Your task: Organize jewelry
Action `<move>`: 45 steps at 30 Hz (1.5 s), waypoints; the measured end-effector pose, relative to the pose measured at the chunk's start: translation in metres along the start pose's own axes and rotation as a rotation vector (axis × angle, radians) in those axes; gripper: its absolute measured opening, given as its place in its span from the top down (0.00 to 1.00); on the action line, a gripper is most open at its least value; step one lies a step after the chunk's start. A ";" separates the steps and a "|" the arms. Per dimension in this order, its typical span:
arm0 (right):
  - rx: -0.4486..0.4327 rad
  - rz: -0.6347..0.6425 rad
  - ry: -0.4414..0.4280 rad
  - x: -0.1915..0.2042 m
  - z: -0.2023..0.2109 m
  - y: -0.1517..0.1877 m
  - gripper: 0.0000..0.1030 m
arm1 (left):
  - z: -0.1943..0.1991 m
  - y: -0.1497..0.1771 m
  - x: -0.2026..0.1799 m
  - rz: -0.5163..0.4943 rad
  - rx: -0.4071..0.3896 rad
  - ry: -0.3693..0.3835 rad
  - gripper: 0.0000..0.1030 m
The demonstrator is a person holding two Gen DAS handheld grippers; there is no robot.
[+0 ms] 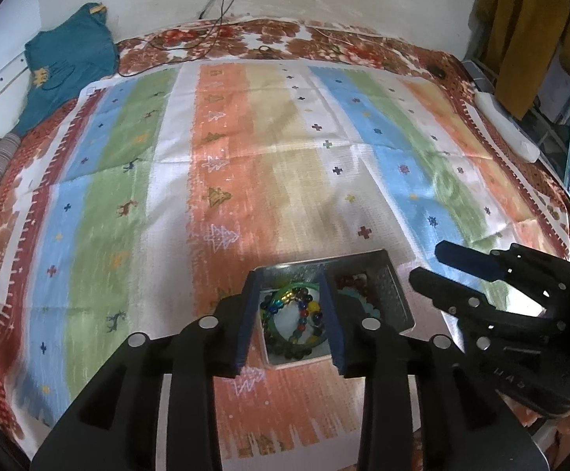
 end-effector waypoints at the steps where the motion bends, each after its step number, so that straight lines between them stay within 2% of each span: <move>1: -0.006 -0.003 -0.001 0.000 0.003 0.001 0.61 | 0.003 0.002 0.000 -0.004 -0.005 -0.005 0.64; 8: -0.033 0.020 0.027 0.001 0.017 0.012 0.54 | 0.020 0.019 0.001 -0.002 -0.024 0.008 0.52; 17: -0.081 0.046 0.023 0.004 0.039 0.027 0.36 | 0.045 0.039 -0.006 -0.036 -0.075 0.017 0.31; 30: -0.132 0.072 0.028 0.010 0.058 0.039 0.19 | 0.064 0.059 -0.005 -0.041 -0.149 -0.004 0.06; 33: -0.151 0.078 0.028 0.011 0.063 0.041 0.15 | 0.065 0.065 -0.006 -0.054 -0.155 -0.016 0.06; 45: -0.181 0.115 0.032 0.019 0.071 0.046 0.09 | 0.072 0.072 -0.004 -0.050 -0.190 -0.033 0.06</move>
Point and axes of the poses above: each gripper's, at about its wrist camera, not at the fingertips, and z roughly against the way its jaws point, x to its left, y to its underside, the point moved 2 cm from there along -z, roughly the way its jaws point, and after that the axes turned 1 degree about z, right-handed, at the moved point
